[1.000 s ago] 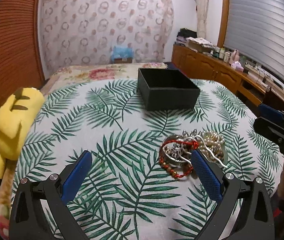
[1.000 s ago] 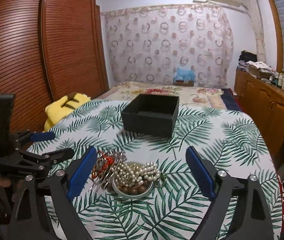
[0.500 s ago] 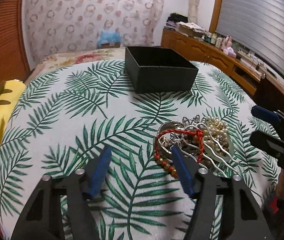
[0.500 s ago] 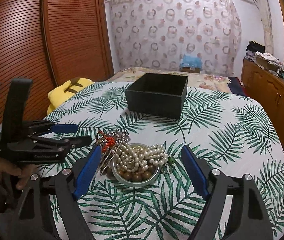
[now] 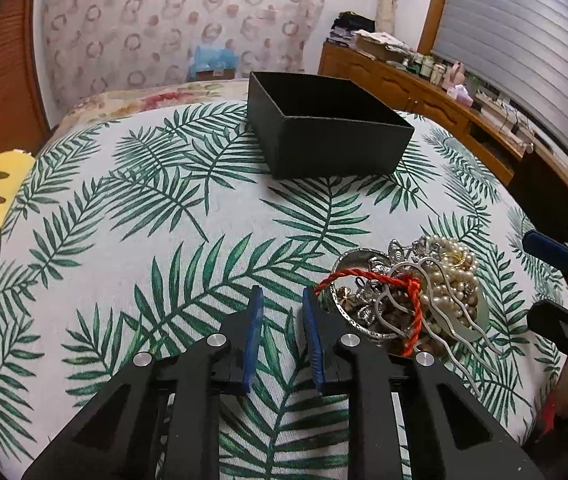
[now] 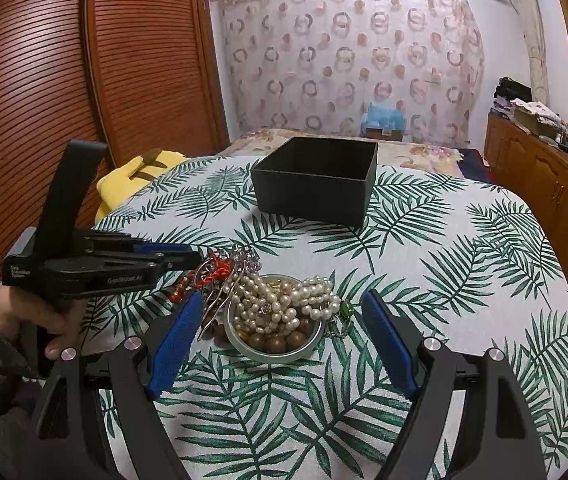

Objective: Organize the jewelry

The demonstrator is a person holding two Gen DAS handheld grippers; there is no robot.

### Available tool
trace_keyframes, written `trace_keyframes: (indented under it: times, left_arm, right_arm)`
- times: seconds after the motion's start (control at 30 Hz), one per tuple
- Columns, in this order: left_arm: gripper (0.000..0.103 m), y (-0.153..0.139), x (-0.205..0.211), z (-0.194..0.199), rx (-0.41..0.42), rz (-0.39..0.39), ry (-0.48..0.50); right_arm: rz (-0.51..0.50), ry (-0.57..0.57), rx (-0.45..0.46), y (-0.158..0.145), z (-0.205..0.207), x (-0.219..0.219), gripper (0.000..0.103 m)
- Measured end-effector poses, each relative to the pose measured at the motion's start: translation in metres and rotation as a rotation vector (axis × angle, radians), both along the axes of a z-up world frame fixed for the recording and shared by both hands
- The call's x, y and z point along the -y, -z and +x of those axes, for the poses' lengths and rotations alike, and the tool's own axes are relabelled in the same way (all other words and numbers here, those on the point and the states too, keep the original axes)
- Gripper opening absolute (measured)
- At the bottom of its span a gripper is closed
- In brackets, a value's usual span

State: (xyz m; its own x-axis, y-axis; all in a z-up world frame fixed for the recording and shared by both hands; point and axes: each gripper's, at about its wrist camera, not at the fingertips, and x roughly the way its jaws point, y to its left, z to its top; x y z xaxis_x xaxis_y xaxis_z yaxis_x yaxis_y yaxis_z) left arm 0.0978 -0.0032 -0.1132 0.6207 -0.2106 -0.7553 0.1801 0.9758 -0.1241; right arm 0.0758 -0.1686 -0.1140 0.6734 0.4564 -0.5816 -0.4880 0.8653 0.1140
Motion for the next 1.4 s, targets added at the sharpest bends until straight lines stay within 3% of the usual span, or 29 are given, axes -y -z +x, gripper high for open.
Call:
trace_keyframes:
  times: [0.47, 0.67, 0.7, 0.73, 0.8, 1.0, 1.23, 1.4]
  left_arm:
    - [0.021, -0.006, 0.005, -0.019, -0.01, -0.008, 0.03]
    - [0.022, -0.001, 0.02, -0.015, -0.014, 0.081, 0.036]
    - [0.017, 0.0, 0.023, -0.015, -0.008, 0.102, 0.043]
    - [0.005, 0.0, 0.026, -0.014, -0.003, 0.128, 0.044]
    - [0.003, 0.0, 0.025, -0.014, 0.006, 0.151, 0.039]
    - [0.002, -0.017, 0.005, -0.024, 0.079, 0.08, -0.013]
    - [0.002, -0.04, -0.011, -0.036, 0.147, 0.049, -0.057]
    - [0.002, -0.045, -0.02, -0.041, 0.16, 0.04, -0.073]
  right_arm:
    - [-0.005, -0.005, 0.003, 0.0, 0.0, 0.001, 0.084]
    - [-0.01, -0.007, 0.006, -0.001, -0.001, 0.0, 0.084]
    - [-0.011, -0.006, 0.005, -0.001, 0.0, -0.001, 0.084]
    - [-0.011, -0.007, 0.003, 0.0, 0.0, -0.001, 0.084]
    - [-0.013, -0.007, 0.001, -0.001, 0.0, -0.001, 0.084]
    - [-0.028, -0.024, -0.003, 0.0, 0.004, -0.007, 0.084]
    - [-0.053, -0.069, -0.008, -0.001, 0.015, -0.023, 0.084]
    - [-0.069, -0.114, -0.042, 0.003, 0.03, -0.04, 0.077]
